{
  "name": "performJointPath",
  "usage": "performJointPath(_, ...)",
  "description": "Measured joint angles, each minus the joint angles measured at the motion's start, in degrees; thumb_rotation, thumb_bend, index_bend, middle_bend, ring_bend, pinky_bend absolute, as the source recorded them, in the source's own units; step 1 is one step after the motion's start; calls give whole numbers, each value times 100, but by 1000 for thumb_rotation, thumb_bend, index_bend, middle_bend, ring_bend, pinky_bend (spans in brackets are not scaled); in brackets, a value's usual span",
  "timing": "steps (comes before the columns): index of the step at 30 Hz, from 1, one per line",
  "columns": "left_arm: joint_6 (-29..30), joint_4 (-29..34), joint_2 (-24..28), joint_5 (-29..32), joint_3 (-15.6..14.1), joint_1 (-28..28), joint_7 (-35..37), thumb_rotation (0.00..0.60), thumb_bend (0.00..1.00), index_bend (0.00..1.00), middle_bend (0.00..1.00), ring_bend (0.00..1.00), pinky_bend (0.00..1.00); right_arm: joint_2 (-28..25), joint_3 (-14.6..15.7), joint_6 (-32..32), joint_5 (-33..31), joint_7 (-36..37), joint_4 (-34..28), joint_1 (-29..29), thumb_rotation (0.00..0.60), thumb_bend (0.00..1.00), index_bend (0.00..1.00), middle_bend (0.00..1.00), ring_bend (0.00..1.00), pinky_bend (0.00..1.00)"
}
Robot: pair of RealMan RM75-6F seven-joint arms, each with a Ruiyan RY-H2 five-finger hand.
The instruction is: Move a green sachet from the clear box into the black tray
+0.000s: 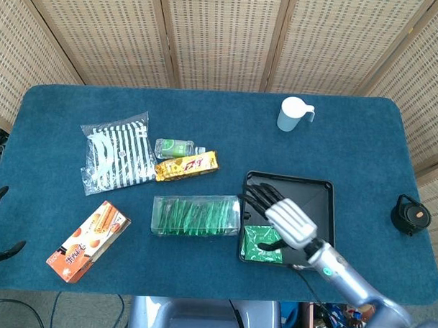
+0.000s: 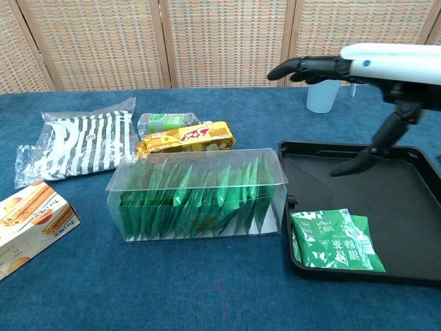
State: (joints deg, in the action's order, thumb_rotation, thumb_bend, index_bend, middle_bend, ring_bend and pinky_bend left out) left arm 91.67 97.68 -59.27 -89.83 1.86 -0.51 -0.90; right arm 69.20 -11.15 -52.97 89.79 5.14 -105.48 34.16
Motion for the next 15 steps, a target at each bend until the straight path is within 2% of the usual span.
performJointPath(4, -62, -10, -7, 66, 21, -28, -7, 600, 94, 0, 0, 0, 0, 368, -238, 499, -839, -422, -23, 404, 600, 122, 111, 0, 0, 0)
performJointPath(10, -161, -29, 0, 186, 60, -71, 36, 600, 95, 0, 0, 0, 0, 896, -408, 791, -1893, -1493, 63, 973, 600, 172, 127, 20, 0, 0)
performJointPath(15, -232, -39, 14, 265, 79, -97, 83, 600, 95, 0, 0, 0, 0, 1296, -440, 792, -2651, -2192, 206, 1356, 600, 295, 147, 48, 0, 4)
